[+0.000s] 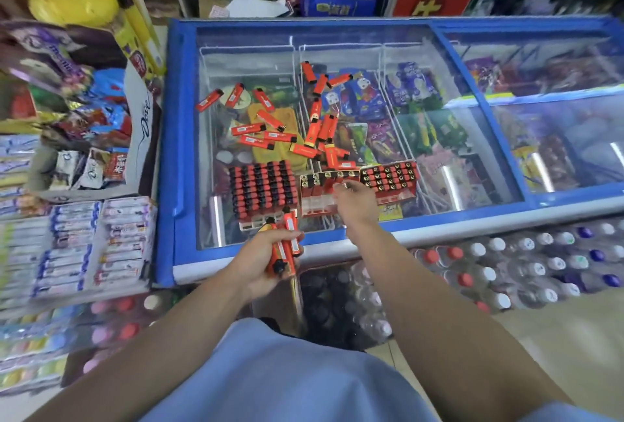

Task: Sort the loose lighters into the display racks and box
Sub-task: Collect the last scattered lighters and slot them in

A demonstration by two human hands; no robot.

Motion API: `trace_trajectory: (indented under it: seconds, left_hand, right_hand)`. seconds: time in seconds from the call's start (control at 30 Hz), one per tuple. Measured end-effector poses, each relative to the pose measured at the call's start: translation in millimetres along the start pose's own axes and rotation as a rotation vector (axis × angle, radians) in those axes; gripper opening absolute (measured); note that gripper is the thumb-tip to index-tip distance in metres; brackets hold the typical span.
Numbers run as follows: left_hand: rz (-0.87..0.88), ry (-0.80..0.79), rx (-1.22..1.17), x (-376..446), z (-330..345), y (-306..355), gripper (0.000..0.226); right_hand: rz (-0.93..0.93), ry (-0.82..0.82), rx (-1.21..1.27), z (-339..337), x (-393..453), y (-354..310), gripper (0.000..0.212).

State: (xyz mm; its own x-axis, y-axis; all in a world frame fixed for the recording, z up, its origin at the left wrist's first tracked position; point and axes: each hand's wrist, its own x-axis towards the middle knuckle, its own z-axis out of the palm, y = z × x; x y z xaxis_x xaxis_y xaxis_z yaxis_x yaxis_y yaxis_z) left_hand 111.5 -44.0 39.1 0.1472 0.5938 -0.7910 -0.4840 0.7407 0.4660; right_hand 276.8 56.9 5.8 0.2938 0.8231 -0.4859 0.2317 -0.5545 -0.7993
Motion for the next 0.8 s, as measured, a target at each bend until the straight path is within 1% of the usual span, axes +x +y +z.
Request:
trace_trajectory:
  seconds: [0.07,0.17,0.33,0.47,0.57,0.63,0.67,0.73,0.77,0.8]
  left_hand:
    - [0.023,0.01,-0.001,0.9,-1.6,2.8,0.022]
    - [0.033,0.014,-0.025,1.8,-2.3,5.4,0.015]
    - [0.048,0.021,-0.074,1.5,3.7,7.5,0.023]
    - [0.048,0.008,-0.038,0.4,7.0,8.2,0.027]
    - [0.035,0.012,-0.034,3.6,6.7,6.5,0.029]
    - [0.032,0.018,-0.045,6.8,7.0,5.7,0.026]
    - [0.03,0.021,-0.049,8.6,7.2,4.9,0.025]
    - [0.024,0.022,-0.059,11.8,7.8,3.1,0.024]
    - [0.018,0.021,-0.062,13.1,8.4,2.2,0.024]
    - [0.009,0.018,-0.061,13.8,9.5,1.7,0.022]
  right_hand:
    - [0.01,-0.023,0.001,1.8,0.8,0.0,0.032]
    - [0.048,-0.043,0.071,1.3,3.2,2.9,0.038]
    - [0.048,-0.048,0.071,3.4,0.2,1.0,0.049]
    - [0.098,-0.057,0.051,4.5,0.8,-5.7,0.04]
    - [0.102,-0.06,-0.028,2.9,1.3,-13.1,0.044]
    - [0.147,-0.103,-0.028,-2.4,0.2,-13.4,0.045]
    - [0.215,-0.153,0.017,-6.4,-0.8,-11.0,0.042]
    - [0.369,-0.277,0.231,-15.9,-4.0,-5.2,0.03]
    - [0.418,-0.322,0.348,-20.4,-5.3,-1.9,0.028]
    - [0.442,-0.343,0.424,-24.4,-6.2,1.2,0.031]
